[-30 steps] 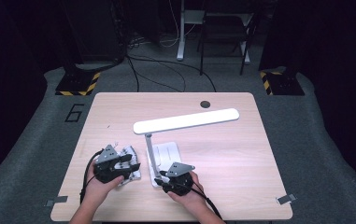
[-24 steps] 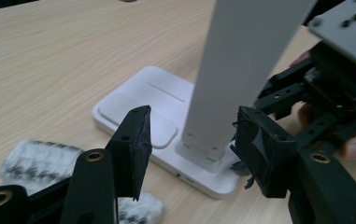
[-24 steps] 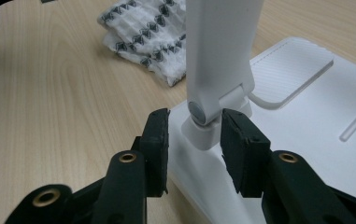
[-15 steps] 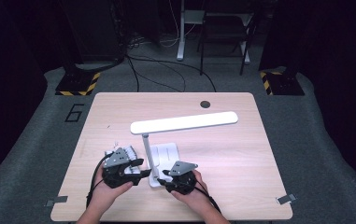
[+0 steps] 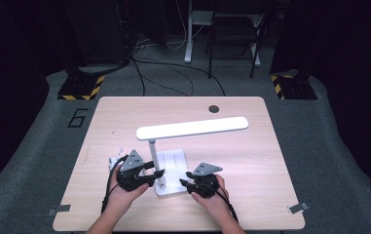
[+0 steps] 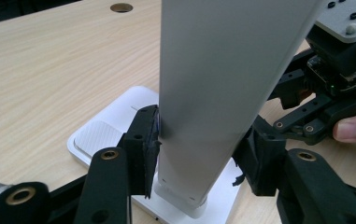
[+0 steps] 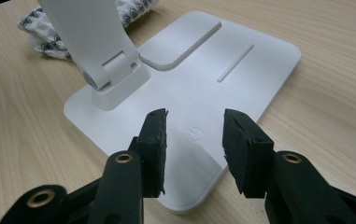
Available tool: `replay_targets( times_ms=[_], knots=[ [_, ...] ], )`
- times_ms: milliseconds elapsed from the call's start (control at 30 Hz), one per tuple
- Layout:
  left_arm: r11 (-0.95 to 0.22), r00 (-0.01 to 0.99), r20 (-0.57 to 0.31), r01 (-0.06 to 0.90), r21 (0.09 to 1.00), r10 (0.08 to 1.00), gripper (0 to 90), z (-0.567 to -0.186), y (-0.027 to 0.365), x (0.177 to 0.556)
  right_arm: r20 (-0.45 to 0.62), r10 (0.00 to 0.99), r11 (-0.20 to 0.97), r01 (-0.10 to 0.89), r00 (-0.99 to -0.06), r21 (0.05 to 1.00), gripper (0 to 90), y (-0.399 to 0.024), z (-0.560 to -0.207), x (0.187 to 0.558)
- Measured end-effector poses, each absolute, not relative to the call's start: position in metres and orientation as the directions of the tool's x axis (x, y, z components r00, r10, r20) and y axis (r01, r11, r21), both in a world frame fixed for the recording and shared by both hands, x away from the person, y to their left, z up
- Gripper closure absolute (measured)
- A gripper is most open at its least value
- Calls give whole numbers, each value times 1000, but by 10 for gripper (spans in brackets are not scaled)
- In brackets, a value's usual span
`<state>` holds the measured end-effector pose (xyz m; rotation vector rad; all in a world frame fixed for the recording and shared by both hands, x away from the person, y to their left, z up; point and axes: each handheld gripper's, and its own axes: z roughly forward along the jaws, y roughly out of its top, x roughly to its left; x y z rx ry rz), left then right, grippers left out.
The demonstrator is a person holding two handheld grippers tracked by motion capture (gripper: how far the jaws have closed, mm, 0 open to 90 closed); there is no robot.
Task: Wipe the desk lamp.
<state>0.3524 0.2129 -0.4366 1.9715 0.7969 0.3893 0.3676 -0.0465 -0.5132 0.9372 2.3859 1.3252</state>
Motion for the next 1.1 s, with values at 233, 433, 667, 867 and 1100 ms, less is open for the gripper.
replay_targets(
  times_ms=[233,433,667,867,1100],
  knots=[
    [-345,752,-60,370,863,656,537,-437,209,361,94,635,403,432,-767,807,558,-48,-520,366],
    [-353,767,-54,354,866,639,537,-438,207,369,106,658,385,454,-746,804,539,-57,-520,365],
    [-362,792,-63,347,865,607,531,-437,203,376,161,674,350,504,-721,789,524,-67,-523,364],
    [-368,790,-56,346,863,611,534,-437,203,377,148,672,358,494,-725,792,524,-68,-522,361],
    [-369,765,-47,363,856,642,565,-434,213,378,153,653,366,486,-742,794,527,-60,-521,356]
  ],
)
